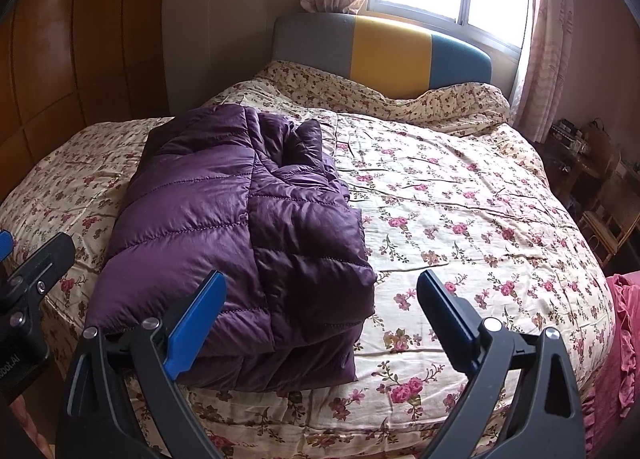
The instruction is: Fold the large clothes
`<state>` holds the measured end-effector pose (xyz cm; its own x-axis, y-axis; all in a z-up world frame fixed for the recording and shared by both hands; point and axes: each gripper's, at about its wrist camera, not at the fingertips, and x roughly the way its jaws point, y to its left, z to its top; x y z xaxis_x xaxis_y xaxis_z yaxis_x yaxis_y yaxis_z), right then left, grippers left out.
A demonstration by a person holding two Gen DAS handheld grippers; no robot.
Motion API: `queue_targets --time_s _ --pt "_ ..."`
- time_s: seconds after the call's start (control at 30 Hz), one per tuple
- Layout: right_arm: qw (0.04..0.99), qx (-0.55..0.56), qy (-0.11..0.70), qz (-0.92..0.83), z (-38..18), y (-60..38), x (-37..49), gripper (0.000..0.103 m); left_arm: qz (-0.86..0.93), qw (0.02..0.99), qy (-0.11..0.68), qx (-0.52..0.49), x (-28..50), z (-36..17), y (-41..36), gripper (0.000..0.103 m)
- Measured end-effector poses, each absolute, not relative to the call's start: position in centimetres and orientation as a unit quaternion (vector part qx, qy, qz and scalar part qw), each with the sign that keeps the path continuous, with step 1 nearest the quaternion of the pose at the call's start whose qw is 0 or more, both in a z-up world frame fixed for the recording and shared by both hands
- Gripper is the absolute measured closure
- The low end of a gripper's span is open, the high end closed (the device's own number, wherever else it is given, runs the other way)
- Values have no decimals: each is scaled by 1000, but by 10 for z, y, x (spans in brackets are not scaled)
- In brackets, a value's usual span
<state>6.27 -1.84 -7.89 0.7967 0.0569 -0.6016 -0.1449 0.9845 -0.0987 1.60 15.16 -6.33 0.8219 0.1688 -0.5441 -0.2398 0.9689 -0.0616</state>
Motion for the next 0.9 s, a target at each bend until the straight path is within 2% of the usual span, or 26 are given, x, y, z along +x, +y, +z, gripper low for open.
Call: queue_targets --time_s 0.9 --pt "944 -73 318 48 -81 -20 64 6 100 953 283 -52 15 -65 142 4"
